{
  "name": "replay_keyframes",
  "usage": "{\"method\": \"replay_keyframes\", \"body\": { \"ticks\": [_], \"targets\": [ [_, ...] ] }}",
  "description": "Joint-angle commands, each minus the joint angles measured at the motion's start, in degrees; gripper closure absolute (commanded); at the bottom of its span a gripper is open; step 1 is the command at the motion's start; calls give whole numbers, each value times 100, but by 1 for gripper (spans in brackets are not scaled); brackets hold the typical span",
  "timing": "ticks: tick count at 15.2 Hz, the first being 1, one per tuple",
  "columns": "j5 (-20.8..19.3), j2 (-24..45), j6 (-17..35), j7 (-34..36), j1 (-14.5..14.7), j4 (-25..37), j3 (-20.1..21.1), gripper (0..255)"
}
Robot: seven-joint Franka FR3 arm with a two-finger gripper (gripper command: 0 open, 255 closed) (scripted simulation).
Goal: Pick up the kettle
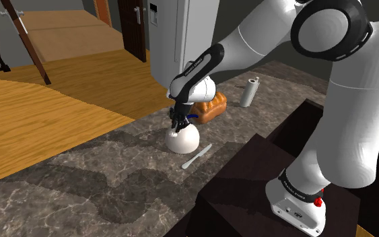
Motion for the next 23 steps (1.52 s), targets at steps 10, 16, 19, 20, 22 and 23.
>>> {"method": "replay_keyframes", "body": {
  "ticks": [10, 16, 19, 20, 22, 23],
  "targets": [
    [-144, -201, -172, 139, 48, -20, -81, 255],
    [-427, -605, -513, 413, 129, -54, -215, 255],
    [-566, -798, -690, 546, 159, -53, -270, 255],
    [-611, -861, -750, 590, 168, -49, -286, 255],
    [-700, -983, -872, 675, 183, -39, -316, 255],
    [-707, -992, -881, 682, 183, -38, -318, 255]
  ]
}}
